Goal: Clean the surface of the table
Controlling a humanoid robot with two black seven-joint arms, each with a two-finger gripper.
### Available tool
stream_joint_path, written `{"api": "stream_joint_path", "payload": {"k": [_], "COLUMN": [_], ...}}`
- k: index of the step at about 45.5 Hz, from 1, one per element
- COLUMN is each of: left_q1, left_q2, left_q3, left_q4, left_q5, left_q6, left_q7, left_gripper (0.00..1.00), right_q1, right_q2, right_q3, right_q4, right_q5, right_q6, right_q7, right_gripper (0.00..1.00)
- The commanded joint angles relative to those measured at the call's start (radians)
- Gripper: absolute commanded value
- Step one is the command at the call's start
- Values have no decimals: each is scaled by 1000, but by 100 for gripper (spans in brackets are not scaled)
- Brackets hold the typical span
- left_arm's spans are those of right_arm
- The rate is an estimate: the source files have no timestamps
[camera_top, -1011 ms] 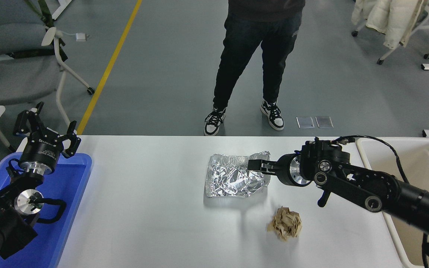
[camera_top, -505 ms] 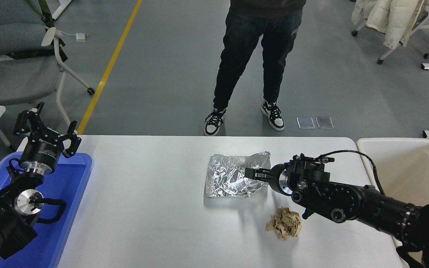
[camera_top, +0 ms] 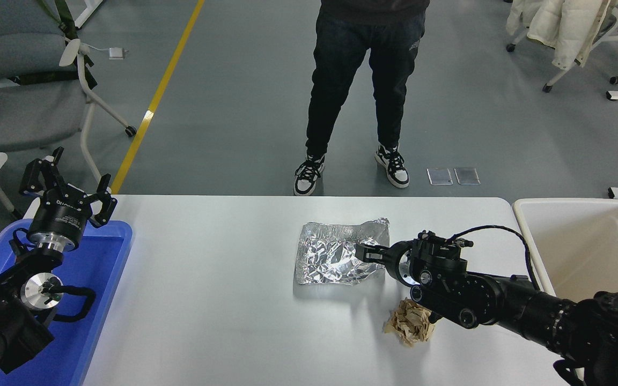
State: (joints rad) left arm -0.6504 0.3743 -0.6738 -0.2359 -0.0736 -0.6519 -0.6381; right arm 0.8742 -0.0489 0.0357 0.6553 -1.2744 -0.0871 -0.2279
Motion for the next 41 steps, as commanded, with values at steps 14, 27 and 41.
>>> {"api": "stream_joint_path", "payload": {"k": [14, 27, 41], "left_q1": [0, 0, 0], "left_q2": [0, 0, 0], "left_q3": [0, 0, 0], "left_q4": [0, 0, 1], "left_q5": [0, 0, 0], "left_q6": [0, -2, 0], "left_q7": [0, 0, 0], "left_gripper": [100, 100, 100], "right_q1": [6, 12, 85], "right_q2": [0, -38, -269], "right_q3": [-30, 1, 4], "right_q4": [-20, 38, 389], "right_q5": [1, 79, 141], "right_q6": [-23, -28, -23], "right_q7": [35, 99, 61], "right_gripper": [0, 0, 0]}}
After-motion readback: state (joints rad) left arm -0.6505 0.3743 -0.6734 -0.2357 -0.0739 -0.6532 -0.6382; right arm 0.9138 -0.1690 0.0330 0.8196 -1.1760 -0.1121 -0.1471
